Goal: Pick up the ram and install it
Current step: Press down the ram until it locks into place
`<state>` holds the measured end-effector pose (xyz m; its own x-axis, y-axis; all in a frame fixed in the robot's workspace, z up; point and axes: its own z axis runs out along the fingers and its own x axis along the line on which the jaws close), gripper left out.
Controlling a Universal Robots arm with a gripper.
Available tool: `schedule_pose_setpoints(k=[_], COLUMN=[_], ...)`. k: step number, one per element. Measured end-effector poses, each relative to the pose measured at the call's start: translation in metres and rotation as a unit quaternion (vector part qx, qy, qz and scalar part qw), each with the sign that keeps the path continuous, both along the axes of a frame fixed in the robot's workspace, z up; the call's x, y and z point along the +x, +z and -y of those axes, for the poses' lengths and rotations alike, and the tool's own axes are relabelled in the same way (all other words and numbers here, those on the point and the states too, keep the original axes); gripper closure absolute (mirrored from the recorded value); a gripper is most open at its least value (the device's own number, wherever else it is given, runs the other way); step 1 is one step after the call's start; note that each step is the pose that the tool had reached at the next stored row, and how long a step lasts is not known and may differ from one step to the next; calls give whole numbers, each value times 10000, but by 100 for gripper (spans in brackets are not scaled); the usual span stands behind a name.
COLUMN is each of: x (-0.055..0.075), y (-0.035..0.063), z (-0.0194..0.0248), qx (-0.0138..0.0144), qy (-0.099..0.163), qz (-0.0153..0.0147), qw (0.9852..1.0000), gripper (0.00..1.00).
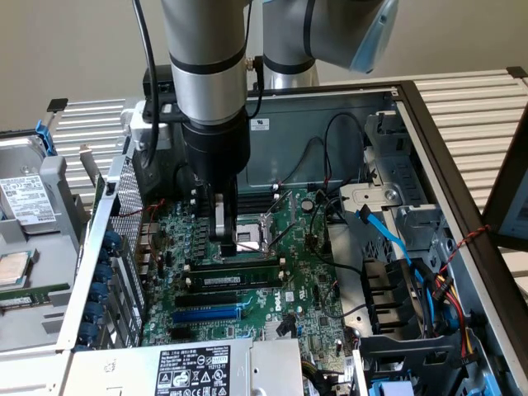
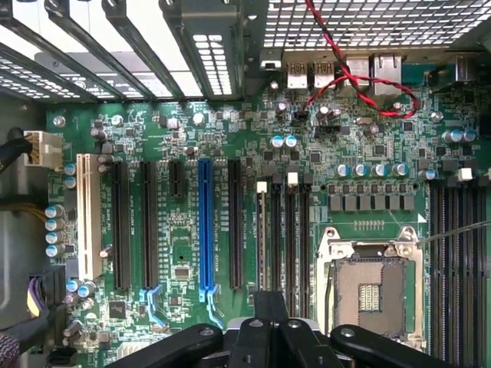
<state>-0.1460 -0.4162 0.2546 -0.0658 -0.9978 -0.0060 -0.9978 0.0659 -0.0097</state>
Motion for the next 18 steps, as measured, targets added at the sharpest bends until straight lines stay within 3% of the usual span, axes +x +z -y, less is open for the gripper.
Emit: schedule_pose_setpoints(k=[2, 3, 8, 14, 18], x=[0, -1, 0, 0, -1], y=[1, 2, 0, 3, 74], z=[0, 0, 0, 0, 0], qx=[62, 75, 78, 77, 89], qy=[-51, -114, -491, -935, -1119], qz=[0, 0, 3, 5, 2], qw=[10000, 9999, 9988, 9956, 9937], gripper=[90, 90, 90, 90, 90])
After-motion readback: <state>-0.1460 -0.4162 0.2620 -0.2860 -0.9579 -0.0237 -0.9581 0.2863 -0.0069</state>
